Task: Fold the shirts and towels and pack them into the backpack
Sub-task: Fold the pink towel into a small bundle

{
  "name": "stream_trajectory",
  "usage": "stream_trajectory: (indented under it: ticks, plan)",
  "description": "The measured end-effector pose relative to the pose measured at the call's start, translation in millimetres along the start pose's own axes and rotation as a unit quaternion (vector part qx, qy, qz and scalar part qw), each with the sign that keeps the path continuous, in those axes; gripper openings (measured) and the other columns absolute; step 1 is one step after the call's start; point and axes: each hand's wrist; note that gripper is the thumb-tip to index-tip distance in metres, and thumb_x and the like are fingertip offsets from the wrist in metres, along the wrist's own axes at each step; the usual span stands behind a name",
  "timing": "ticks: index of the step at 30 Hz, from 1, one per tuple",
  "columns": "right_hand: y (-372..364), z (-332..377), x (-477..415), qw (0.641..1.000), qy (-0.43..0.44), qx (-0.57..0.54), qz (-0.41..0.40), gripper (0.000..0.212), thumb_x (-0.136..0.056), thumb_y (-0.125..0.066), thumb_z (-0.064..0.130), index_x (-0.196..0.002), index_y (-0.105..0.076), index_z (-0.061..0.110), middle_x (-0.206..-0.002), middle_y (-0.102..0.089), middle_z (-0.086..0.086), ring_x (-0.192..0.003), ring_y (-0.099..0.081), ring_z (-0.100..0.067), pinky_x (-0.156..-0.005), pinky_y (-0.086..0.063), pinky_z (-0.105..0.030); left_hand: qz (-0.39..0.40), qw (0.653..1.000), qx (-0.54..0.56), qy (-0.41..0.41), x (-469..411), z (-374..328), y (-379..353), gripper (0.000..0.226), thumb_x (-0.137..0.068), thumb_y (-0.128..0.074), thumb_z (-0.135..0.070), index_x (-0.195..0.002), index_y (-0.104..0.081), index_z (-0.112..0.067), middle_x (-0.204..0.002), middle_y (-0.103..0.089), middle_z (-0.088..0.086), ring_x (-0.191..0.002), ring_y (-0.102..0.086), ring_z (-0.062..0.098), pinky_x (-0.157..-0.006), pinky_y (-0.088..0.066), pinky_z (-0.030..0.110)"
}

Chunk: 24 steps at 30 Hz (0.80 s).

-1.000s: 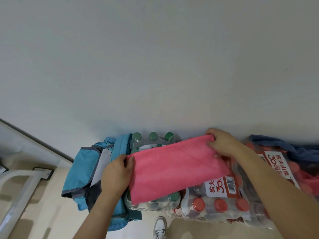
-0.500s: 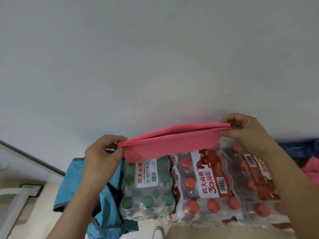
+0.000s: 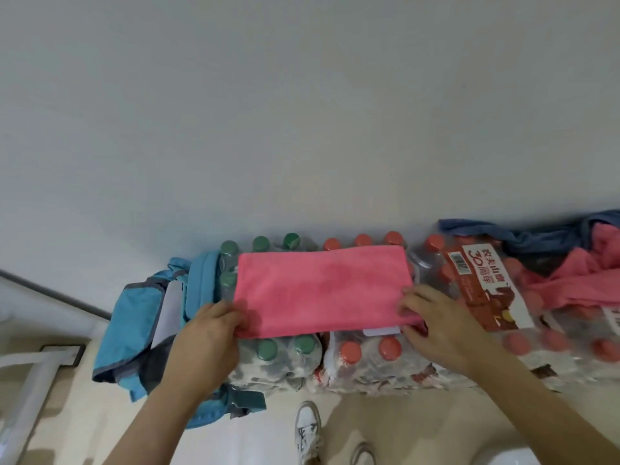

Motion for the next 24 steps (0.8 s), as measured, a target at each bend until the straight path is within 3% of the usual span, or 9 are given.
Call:
stream_trajectory:
  ticks: [3,7,10,12,14,17,20,22,24]
  plan:
    - [5.4,-1.6,-0.7,0.999,0.034,0.036,0.011,0.017,-0.076,-0.075,0.019,-0.091,-0.066,0.021,-0.104,-0.063,0.001,-0.090,-0.062,-0.016,-0.075,-0.049,-0.024,0.010,0.999,-0.037,-0.030,-4.8,-11.1,4.9,0.014,-0.064,-0.057,-0.008,-0.072,-0.067,-0.014,-0.077,-0.062,-0.005,-0.070,-0.053,0.024,-0.053,-0.052,0.036]
    - [3.3,-4.0,5.1,0.988,0.089,0.125,-0.023,0.011,-0.076,-0.067,0.014,-0.085,-0.070,0.017,-0.094,-0.066,0.002,-0.096,-0.058,-0.019,-0.079,-0.050,-0.034,0.043,0.994,-0.051,-0.082,-7.6,-21.2,-1.8,0.033,-0.079,-0.047,-0.037,-0.102,-0.068,-0.026,-0.091,-0.063,-0.008,-0.077,-0.060,0.020,-0.053,-0.053,0.032]
    - [1.1,-3.6,15.0,0.975,0.120,0.185,-0.042,0.019,-0.081,-0.052,0.018,-0.081,-0.071,0.017,-0.090,-0.067,0.002,-0.096,-0.055,-0.018,-0.080,-0.041,-0.033,0.050,0.993,-0.050,-0.090,-6.8,-16.8,-6.5,0.034,-0.086,-0.040,-0.040,-0.104,-0.067,-0.030,-0.084,-0.060,-0.010,-0.067,-0.061,0.018,-0.047,-0.052,0.031]
    - [1.6,-1.1,16.2,0.976,0.102,0.194,-0.019,0.009,-0.076,-0.062,0.017,-0.079,-0.070,0.020,-0.087,-0.066,0.005,-0.087,-0.060,-0.018,-0.076,-0.044,-0.034,0.057,0.992,-0.050,-0.103,-7.2,-15.4,-6.1,0.031,-0.087,-0.041,-0.040,-0.101,-0.066,-0.030,-0.080,-0.059,-0.011,-0.063,-0.061,0.017,-0.046,-0.051,0.031]
    - [12.0,9.7,8.5,0.981,0.028,0.188,0.043,0.007,-0.072,-0.069,0.025,-0.079,-0.068,0.027,-0.083,-0.063,0.011,-0.081,-0.062,-0.014,-0.076,-0.046,-0.035,0.069,0.993,-0.010,-0.094,-9.4,-18.0,-1.7,0.027,-0.087,-0.045,-0.042,-0.094,-0.067,-0.029,-0.076,-0.058,-0.014,-0.061,-0.059,0.011,-0.049,-0.051,0.030]
    - [26.8,26.3,-8.0,0.980,-0.043,0.185,0.060,0.019,-0.089,-0.049,0.042,-0.087,-0.064,0.031,-0.090,-0.060,0.014,-0.087,-0.052,-0.007,-0.085,-0.040,-0.032,0.059,0.992,0.097,0.051,-19.9,-22.2,9.9,0.015,-0.089,-0.058,-0.033,-0.094,-0.071,-0.027,-0.076,-0.067,-0.011,-0.063,-0.059,0.008,-0.061,-0.052,0.030]
    - [20.4,44.9,-30.7,0.993,-0.051,0.089,-0.061,0.018,-0.090,-0.056,0.030,-0.100,-0.067,0.019,-0.103,-0.063,0.001,-0.092,-0.052,-0.014,-0.081,-0.044,-0.030,-0.039,0.973,0.132,0.184,-39.9,-19.7,18.3,0.017,-0.092,-0.057,-0.026,-0.097,-0.073,-0.022,-0.076,-0.070,-0.007,-0.064,-0.060,0.009,-0.060,-0.046,0.026]
    - [2.4,54.1,-48.0,0.992,-0.071,0.065,-0.082,0.036,-0.093,-0.051,0.033,-0.121,-0.061,0.013,-0.126,-0.057,-0.008,-0.114,-0.053,-0.027,-0.097,-0.044,-0.040,-0.048,0.961,0.136,0.235,-56.1,-19.2,19.0,0.022,-0.093,-0.055,-0.032,-0.097,-0.072,-0.019,-0.081,-0.071,-0.004,-0.067,-0.060,0.011,-0.060,-0.041,0.025]
    - [-16.3,59.9,-61.1,0.991,-0.094,0.085,-0.041,0.059,-0.094,-0.030,0.048,-0.138,-0.047,0.012,-0.148,-0.041,-0.010,-0.136,-0.037,-0.031,-0.112,-0.026,-0.044,-0.023,0.955,0.125,0.267,-69.0,-18.3,12.3,0.026,-0.092,-0.055,-0.040,-0.096,-0.070,-0.019,-0.085,-0.070,-0.004,-0.071,-0.057,0.011,-0.062,-0.039,0.025]
Point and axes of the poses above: each hand's wrist, its own x-axis away from the middle knuckle, its own y-axis out of the back of the hand, z = x × y
